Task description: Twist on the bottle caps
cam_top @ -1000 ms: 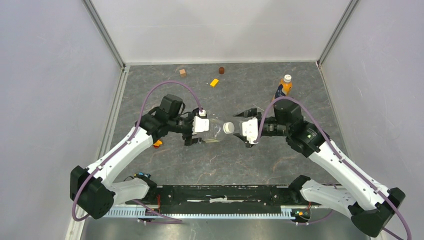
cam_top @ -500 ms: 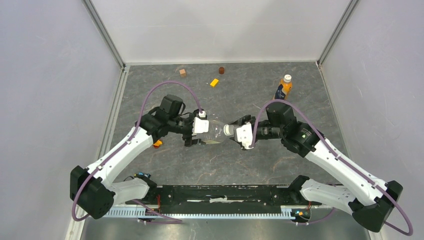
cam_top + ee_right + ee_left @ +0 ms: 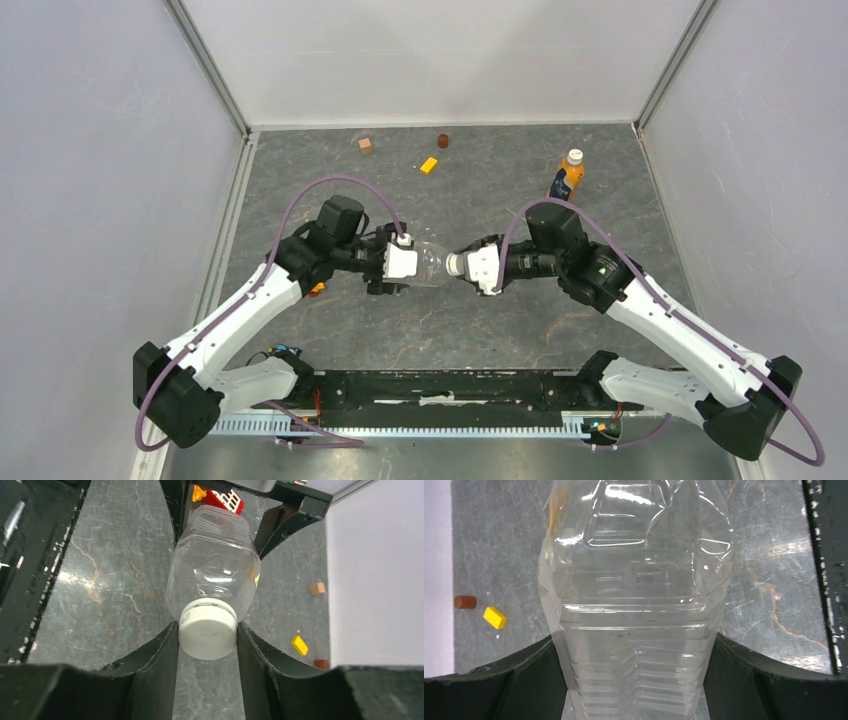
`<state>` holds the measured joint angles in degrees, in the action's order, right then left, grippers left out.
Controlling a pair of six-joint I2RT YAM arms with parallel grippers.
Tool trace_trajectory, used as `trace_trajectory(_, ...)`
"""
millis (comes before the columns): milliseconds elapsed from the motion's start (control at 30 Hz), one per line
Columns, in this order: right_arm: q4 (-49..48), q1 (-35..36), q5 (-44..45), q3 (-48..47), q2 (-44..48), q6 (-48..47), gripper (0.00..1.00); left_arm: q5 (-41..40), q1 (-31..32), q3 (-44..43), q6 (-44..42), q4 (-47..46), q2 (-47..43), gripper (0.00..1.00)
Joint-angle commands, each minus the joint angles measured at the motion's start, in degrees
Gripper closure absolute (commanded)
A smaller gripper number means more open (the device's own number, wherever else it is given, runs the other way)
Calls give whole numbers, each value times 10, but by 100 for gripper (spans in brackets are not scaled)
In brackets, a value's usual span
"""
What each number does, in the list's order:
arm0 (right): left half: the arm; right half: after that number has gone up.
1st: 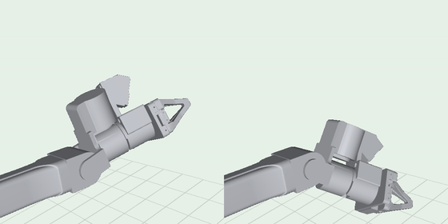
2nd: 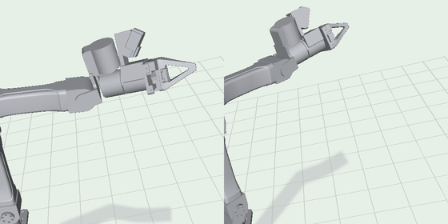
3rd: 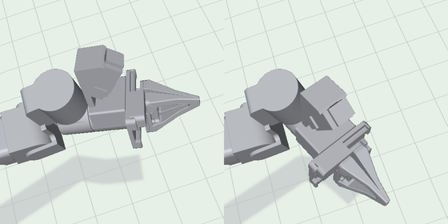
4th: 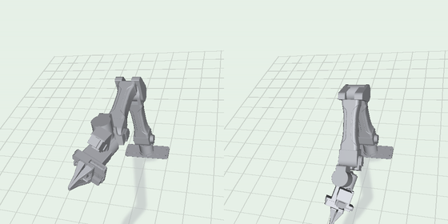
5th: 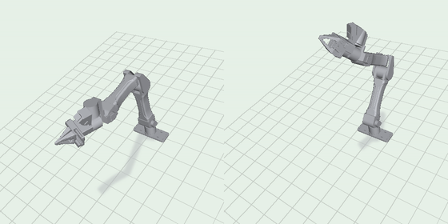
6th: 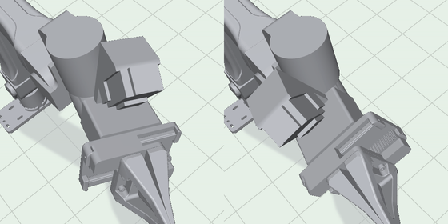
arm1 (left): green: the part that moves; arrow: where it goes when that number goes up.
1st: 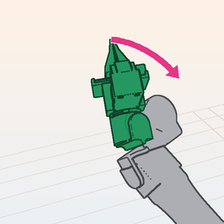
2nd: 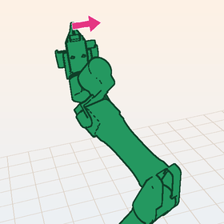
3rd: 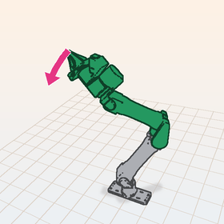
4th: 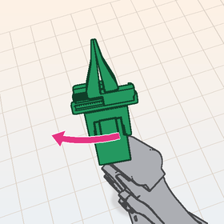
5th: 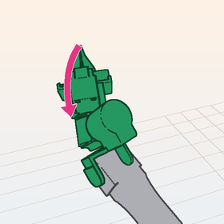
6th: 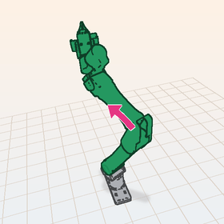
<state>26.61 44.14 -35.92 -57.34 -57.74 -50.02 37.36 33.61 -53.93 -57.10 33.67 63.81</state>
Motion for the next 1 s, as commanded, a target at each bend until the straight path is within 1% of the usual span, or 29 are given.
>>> trace_trajectory(0, -24, 4, 25, -20, -16, 89, 64, -44, 17, 39, -17, -111, -48, 76)
trace_trajectory(100, -57, 3, 50, -22, -31, 189, 74, -101, 26, 86, 9, -217, -74, 77)
trace_trajectory(167, -72, 3, 61, -32, -47, 252, 77, -128, 36, 121, 11, -282, -86, 77)
trace_trajectory(200, -80, 3, 71, -37, -57, 300, 80, -145, 43, 131, 12, -308, -87, 77)
trace_trajectory(267, -89, 3, 102, -47, -77, 378, 84, -190, 63, 149, 18, -366, -83, 77)
trace_trajectory(300, -91, 3, 121, -52, -86, 409, 84, -213, 75, 160, 16, -399, -81, 77)
trace_trajectory(333, -91, 3, 138, -55, -96, 443, 84, -239, 89, 171, 16, -438, -78, 77)
trace_trajectory(400, -92, 2, 196, -59, -109, 498, 78, -288, 114, 189, 12, -502, -66, 77)
trace_trajectory(467, -94, -4, 251, -59, -115, 573, 75, -338, 139, 203, 8, -564, -50, 77)
trace_trajectory(500, -97, -11, 272, -56, -115, 612, 71, -363, 150, 211, 8, -598, -43, 77)
trace_trajectory(567, -119, -27, 284, -38, -106, 673, 70, -403, 163, 223, 8, -640, -30, 77)
trace_trajectory(633, -145, -37, 281, -18, -93, 707, 65, -413, 166, 227, 13, -642, -25, 77)
trace_trajectory(700, -170, -40, 264, -8, -79, 697, 54, -419, 166, 226, 24, -622, -28, 77)
trace_trajectory(733, -175, -40, 254, -8, -73, 671, 47, -419, 165, 223, 37, -600, -30, 77)
trace_trajectory(767, -177, -39, 240, -9, -69, 639, 41, -423, 164, 217, 44, -577, -32, 76)
trace_trajectory(833, -179, -39, 202, -8, -54, 563, 23, -420, 158, 206, 65, -512, -36, 75)
trace_trajectory(867, -179, -39, 179, -6, -46, 514, 15, -409, 153, 201, 75, -482, -39, 75)
trace_trajectory(900, -177, -39, 167, -2, -34, 473, 10, -395, 146, 198, 82, -459, -44, 75)
trace_trajectory(967, -170, -39, 153, 7, -7, 390, 6, -334, 122, 186, 98, -399, -55, 75)
